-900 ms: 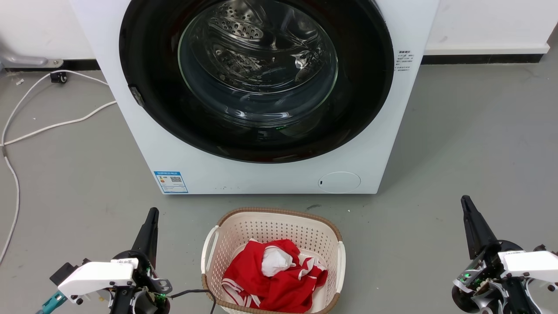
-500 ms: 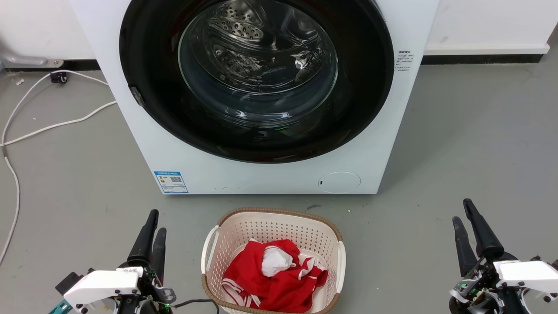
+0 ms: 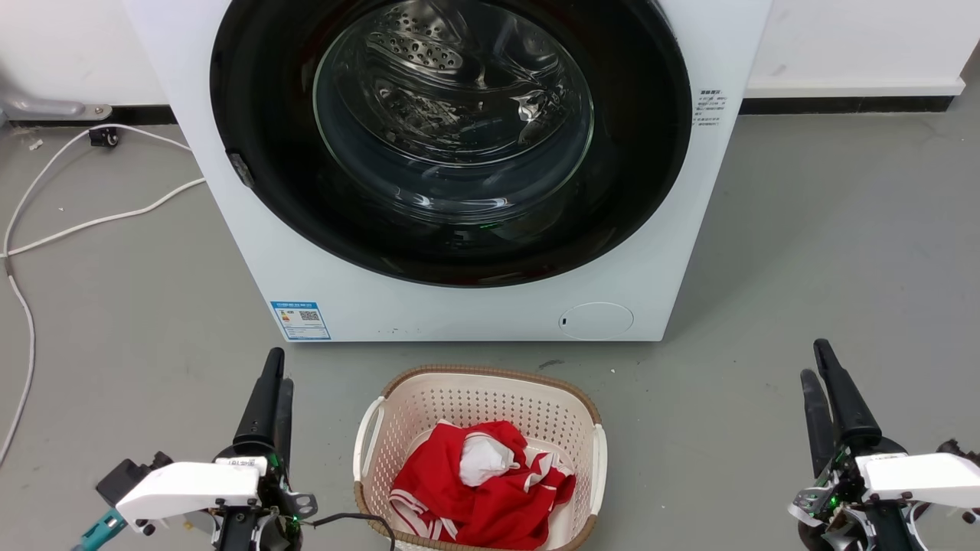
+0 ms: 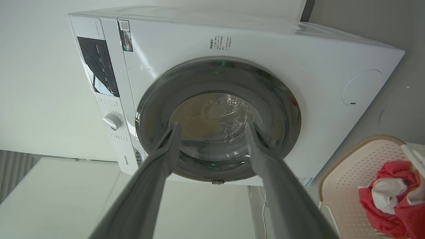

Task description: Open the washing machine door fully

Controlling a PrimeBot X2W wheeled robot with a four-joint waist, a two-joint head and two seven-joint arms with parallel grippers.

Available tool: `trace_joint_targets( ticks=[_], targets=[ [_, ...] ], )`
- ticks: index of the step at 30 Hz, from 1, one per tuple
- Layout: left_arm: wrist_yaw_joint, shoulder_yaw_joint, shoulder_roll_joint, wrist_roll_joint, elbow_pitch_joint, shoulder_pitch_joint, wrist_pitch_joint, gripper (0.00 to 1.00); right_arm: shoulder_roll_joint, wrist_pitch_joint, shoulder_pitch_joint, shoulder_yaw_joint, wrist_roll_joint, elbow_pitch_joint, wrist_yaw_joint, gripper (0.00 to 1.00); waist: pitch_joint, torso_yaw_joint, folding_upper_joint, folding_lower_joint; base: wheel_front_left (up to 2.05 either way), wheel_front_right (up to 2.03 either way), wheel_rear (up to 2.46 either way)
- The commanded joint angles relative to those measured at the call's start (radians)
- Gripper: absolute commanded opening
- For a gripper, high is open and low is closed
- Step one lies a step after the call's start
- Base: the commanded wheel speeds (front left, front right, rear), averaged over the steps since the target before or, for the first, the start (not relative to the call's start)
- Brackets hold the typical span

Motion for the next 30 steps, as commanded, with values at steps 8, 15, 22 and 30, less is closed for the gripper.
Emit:
trace_joint_targets(
  ticks=[8,15,22,30],
  targets=[
    [-0.002,0.008,0.004,0.171,-0.070,-0.004,-0.039,1.00,0.000,-0.037,0.000,0.010,-0.192,-0.069,0.000,1.00,-0.001,0.000,0.0000,0.0000,0.00,0.00,0.00],
    [-0.002,0.010,0.003,0.332,-0.112,0.003,-0.065,1.00,0.001,-0.063,0.012,0.016,-0.399,-0.112,0.000,1.00,-0.002,0.000,0.0000,0.0000,0.00,0.00,0.00],
    [-0.002,0.009,0.003,0.494,-0.141,0.016,-0.089,1.00,0.002,-0.087,0.028,0.029,-0.587,-0.143,0.000,1.00,-0.004,0.000,0.0000,0.0000,0.00,0.00,0.00],
    [0.012,0.000,0.002,0.651,-0.161,0.027,-0.116,1.00,0.003,-0.113,0.045,0.037,-0.762,-0.154,0.000,1.00,-0.007,-0.003,0.0000,0.0000,0.00,0.00,0.00]
  ],
)
